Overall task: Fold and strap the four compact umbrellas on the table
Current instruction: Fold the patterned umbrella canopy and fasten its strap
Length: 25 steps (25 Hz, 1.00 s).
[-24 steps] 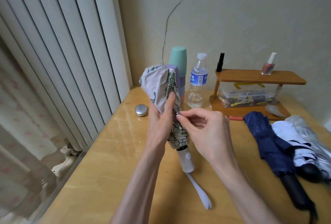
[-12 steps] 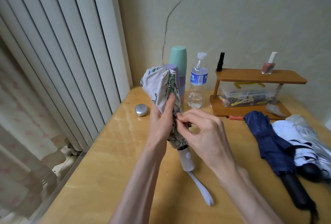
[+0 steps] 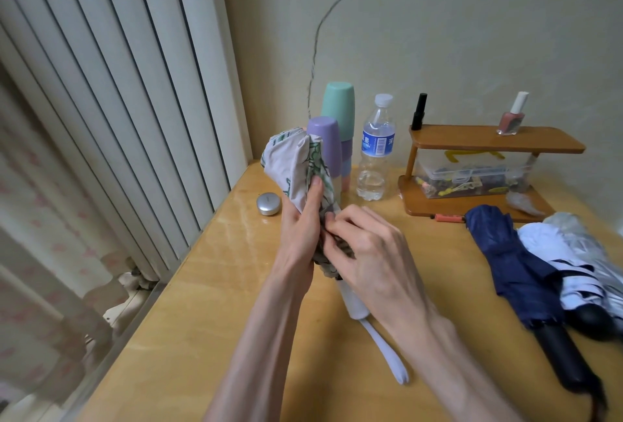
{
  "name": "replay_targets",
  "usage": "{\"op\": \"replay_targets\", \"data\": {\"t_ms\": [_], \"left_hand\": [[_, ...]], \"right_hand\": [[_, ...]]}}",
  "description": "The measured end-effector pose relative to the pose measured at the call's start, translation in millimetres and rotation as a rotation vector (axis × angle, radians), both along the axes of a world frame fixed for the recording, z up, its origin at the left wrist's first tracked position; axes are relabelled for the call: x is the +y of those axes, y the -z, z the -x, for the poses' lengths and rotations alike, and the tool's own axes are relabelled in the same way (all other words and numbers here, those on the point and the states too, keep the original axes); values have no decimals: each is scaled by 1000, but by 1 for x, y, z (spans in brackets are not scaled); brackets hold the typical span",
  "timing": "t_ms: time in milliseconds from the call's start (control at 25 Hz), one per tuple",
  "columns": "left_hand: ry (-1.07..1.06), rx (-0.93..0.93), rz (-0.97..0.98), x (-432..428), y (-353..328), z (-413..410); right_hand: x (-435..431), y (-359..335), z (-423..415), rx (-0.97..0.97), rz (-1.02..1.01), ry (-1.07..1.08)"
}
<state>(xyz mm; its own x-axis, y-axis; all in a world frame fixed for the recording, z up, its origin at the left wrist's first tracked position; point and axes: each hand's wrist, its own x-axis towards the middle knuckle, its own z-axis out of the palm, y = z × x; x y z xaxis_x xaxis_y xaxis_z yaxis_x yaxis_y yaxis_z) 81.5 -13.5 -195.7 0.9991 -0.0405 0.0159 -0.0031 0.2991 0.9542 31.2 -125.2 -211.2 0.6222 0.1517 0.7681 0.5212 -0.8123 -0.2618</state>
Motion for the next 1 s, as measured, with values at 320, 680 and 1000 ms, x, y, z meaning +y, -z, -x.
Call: {"op": "replay_targets", "data": {"t_ms": [320, 680, 1000], "left_hand": [[72, -46, -13, 1, 3, 2], [143, -37, 119, -4, 2, 8], [150, -65, 37, 0, -7, 9]], "right_hand": [[-18, -14, 0, 399, -540, -110], [-20, -7, -10, 668, -949, -206], [-19, -17, -1, 785, -923, -333]]}}
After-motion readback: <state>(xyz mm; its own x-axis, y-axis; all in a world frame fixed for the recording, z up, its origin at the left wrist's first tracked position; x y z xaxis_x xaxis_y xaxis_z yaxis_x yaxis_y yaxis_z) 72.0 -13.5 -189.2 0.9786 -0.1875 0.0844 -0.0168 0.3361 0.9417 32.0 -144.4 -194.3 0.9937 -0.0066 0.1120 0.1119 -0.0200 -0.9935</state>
